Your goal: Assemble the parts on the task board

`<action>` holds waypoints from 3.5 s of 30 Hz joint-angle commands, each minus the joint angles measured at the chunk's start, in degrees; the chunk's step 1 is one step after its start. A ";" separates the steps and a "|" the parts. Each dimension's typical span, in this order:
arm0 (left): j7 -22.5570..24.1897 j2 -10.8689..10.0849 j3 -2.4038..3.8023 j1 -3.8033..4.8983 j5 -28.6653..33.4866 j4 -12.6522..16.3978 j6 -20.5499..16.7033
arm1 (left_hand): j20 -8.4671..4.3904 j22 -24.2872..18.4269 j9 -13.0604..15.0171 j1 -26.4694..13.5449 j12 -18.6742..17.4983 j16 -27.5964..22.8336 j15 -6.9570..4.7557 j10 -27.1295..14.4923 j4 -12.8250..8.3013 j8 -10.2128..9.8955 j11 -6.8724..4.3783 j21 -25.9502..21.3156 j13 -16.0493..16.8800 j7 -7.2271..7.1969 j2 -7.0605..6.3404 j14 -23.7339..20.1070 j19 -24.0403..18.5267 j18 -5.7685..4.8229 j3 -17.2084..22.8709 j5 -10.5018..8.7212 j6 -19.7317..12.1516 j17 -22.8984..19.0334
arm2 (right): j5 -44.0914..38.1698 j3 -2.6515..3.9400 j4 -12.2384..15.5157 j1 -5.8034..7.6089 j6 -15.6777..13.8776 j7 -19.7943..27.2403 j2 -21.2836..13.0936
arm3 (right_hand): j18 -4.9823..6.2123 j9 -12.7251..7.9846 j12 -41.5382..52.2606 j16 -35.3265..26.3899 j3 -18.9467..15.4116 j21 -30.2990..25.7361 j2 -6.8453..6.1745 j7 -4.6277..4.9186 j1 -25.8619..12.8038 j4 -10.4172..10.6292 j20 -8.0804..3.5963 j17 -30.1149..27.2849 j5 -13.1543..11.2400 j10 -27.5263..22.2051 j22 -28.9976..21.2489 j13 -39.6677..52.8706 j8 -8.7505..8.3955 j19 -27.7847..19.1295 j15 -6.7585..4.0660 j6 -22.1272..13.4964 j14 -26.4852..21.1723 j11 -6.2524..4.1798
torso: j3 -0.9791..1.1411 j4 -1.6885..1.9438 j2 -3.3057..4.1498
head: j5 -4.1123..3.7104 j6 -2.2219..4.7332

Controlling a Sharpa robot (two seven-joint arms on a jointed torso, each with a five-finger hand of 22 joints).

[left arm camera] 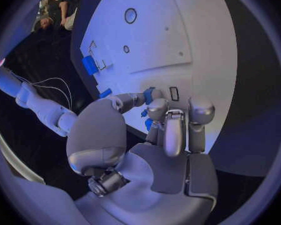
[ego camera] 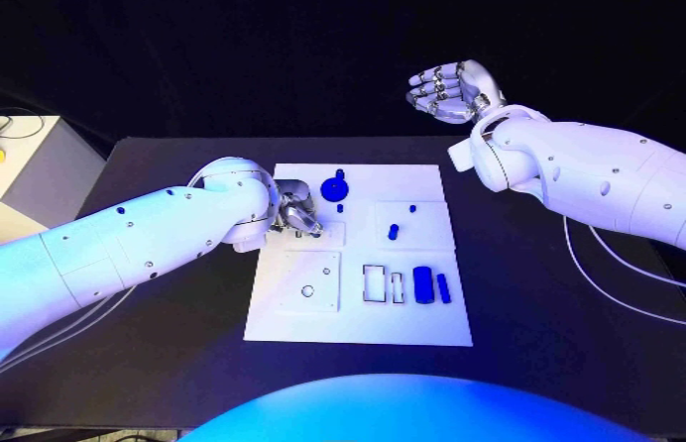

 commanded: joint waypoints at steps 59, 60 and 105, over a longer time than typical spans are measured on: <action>0.28 -0.71 0.13 -0.40 -0.76 1.41 -1.04 | -0.53 -0.65 2.26 -0.66 0.26 -0.21 -0.65 -1.04 4.00 -0.48 -0.31 -1.40 -0.77 -2.04 -2.65 4.74 0.85 -1.23 -16.59 -1.73 2.22 10.58 | 0.20 -0.01 -0.08 0.01 1.28 0.43 -0.04 | 0.33 -0.23 -0.35 -0.24 -0.61 -0.11 0.02 2.05 -0.91 -0.28 0.09 -0.62 -0.10 -0.10 -0.47 -0.09 -0.62 -0.62 0.18 -0.02 -0.58 0.62 | -0.11 0.04 -0.04 | -0.53 0.00; 0.27 -0.80 0.19 -0.40 -0.75 1.56 -1.06 | -0.53 -0.60 2.28 -0.57 0.26 -0.21 -0.65 -1.04 4.39 -0.51 -0.31 -1.38 -0.79 -2.04 -2.64 4.74 0.88 -1.24 -17.09 -1.75 2.24 10.58 | 0.20 -0.02 -0.09 0.01 1.28 0.43 -0.04 | 0.32 -0.24 -0.35 -0.25 -0.64 -0.12 0.01 2.06 -0.92 -0.29 0.09 -0.67 -0.12 -0.11 -0.49 -0.09 -0.63 -0.65 0.19 -0.02 -0.62 0.63 | -0.10 0.05 -0.03 | -0.54 0.00; 0.95 2.61 12.42 2.76 0.59 -14.69 1.21 | 2.15 -7.78 -3.11 5.95 -4.33 -3.69 2.36 -8.77 7.71 -10.13 3.29 -6.08 -9.05 2.11 1.49 2.14 -3.70 0.09 -26.09 -10.54 -4.26 4.05 | 0.25 -0.09 0.59 -0.08 1.23 0.52 -1.54 | 0.28 -0.50 -0.27 -0.16 -2.04 -0.17 -0.07 2.08 -1.61 -0.15 0.29 -1.70 0.70 -0.19 -0.86 -0.05 -0.95 -1.65 0.38 0.22 -1.19 0.69 | 0.01 -0.08 0.30 | 1.37 1.01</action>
